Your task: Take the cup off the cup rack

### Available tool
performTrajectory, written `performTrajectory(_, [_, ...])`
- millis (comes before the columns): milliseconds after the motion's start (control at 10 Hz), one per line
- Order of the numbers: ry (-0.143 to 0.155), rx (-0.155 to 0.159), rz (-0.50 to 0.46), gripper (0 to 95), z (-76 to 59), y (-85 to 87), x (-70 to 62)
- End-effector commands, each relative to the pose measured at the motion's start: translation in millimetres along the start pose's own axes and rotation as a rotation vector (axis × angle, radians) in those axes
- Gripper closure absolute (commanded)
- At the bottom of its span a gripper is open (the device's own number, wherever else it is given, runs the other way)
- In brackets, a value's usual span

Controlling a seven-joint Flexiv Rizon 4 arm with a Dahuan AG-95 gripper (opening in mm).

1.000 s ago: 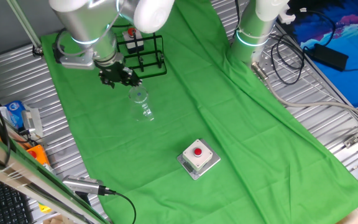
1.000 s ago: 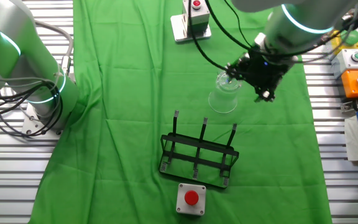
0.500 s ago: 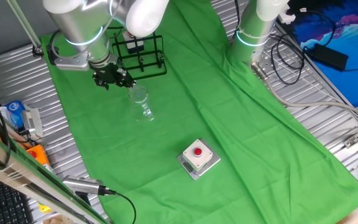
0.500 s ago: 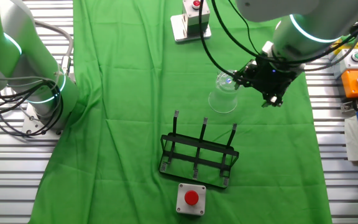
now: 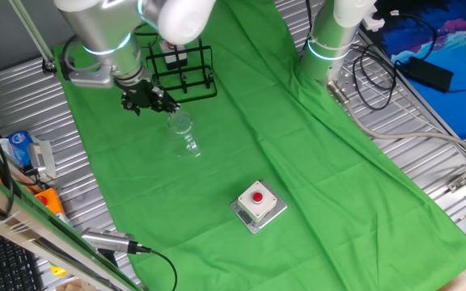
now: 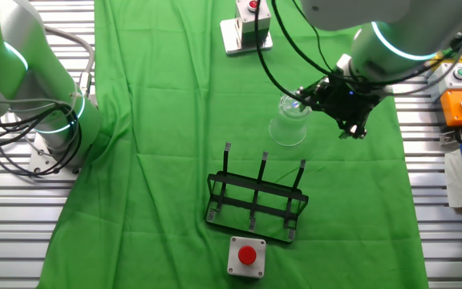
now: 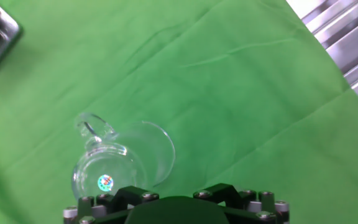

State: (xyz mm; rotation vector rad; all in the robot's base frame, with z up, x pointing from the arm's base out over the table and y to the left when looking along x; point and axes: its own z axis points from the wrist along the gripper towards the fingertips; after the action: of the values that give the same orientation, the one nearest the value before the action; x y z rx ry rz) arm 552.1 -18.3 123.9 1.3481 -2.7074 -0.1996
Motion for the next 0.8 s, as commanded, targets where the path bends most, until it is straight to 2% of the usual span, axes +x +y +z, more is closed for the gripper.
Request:
performTrajectory(100, [0.002,0.006,-0.021,0.0,2.3,2.3,-4.3])
performTrajectory(700, [-0.010,0.010,-0.053,0.0,10.7,2.5,-13.4])
performTrajectory(800, [-0.014,0.014,-0.059,19.0,12.5,1.0,-13.4])
